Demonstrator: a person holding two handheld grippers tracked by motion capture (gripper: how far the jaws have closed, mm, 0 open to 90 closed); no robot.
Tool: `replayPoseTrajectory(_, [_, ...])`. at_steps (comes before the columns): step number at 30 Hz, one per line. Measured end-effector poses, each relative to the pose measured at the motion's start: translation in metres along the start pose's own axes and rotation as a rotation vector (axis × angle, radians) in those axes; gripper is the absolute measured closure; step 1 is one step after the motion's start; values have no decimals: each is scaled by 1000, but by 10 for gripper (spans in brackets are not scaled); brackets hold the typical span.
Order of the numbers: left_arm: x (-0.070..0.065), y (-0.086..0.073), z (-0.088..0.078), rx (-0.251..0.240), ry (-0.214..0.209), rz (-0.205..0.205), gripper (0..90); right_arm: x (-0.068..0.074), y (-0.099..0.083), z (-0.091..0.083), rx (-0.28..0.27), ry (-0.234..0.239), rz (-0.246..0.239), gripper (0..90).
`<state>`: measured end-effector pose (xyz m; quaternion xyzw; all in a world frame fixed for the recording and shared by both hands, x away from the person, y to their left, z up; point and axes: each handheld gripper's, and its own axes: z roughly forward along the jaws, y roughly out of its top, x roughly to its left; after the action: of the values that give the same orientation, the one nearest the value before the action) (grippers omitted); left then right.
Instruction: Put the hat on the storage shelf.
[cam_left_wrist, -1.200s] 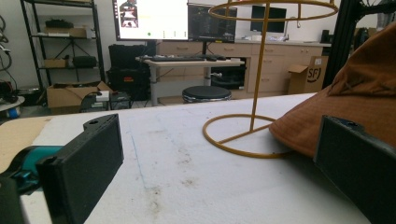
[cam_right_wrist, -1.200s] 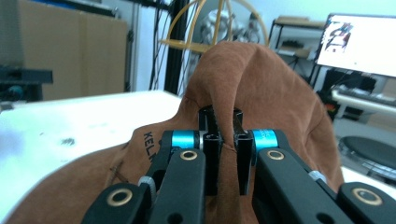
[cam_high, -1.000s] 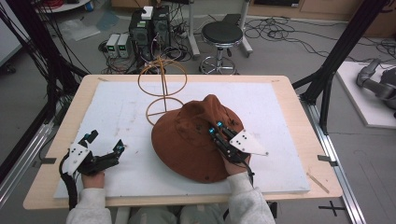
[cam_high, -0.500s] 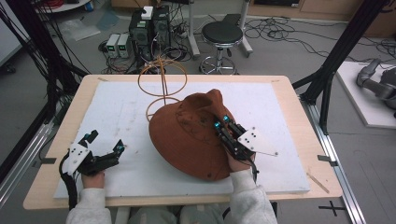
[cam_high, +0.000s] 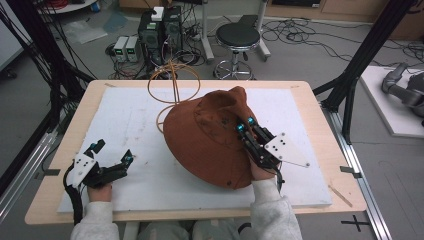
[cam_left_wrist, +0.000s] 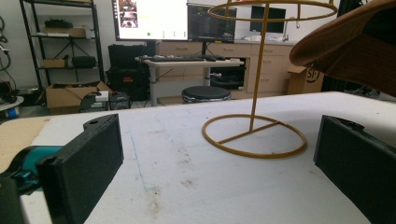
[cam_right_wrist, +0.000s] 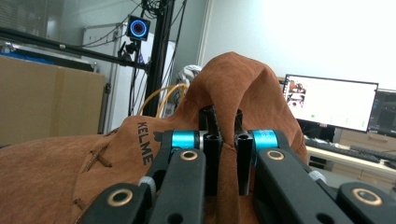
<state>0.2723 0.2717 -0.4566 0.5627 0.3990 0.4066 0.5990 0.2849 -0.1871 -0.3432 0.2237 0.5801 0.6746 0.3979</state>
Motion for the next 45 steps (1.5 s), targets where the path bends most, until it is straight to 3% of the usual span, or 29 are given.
replayPoseTrajectory(14, [0, 0, 0, -7, -1, -1, 18, -3, 28, -2, -34, -6, -39, 879])
replayPoseTrajectory(25, [0, 0, 0, -8, -2, -2, 18, -1, 44, -4, -53, 16, -81, 879])
replayPoseTrajectory(35, [0, 0, 0, -9, -3, -2, 18, -2, 63, -13, -74, 31, -93, 878])
replayPoseTrajectory(45, [0, 0, 0, -7, -5, 1, 18, -3, 78, -19, -128, 21, -77, 878])
